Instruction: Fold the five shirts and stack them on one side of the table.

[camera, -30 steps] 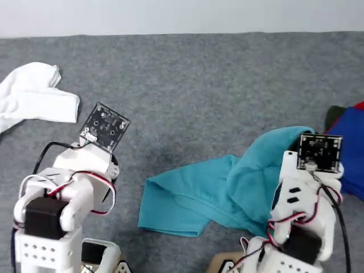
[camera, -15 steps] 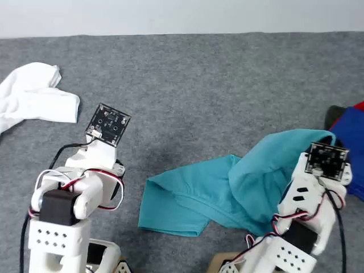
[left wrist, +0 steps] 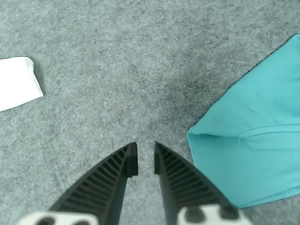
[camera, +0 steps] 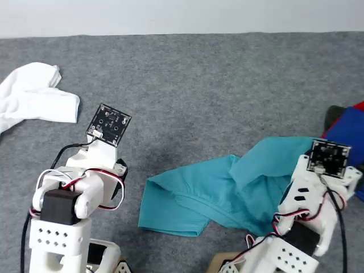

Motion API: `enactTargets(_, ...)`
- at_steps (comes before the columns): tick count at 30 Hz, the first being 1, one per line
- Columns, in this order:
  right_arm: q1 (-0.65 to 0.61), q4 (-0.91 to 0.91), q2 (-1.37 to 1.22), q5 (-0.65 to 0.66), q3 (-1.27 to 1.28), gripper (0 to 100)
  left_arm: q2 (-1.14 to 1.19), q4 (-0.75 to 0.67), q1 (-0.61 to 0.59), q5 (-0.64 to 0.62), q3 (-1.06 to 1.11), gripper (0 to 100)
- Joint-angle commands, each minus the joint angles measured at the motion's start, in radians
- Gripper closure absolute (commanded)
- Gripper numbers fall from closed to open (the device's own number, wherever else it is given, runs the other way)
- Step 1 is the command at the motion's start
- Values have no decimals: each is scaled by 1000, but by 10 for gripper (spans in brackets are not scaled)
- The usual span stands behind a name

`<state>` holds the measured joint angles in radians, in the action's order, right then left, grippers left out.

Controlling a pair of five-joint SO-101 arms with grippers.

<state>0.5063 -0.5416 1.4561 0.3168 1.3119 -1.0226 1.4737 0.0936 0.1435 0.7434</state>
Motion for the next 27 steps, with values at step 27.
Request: enactTargets(27,449,-1007,2,61,-736,679,810,103,488,361,-209,899)
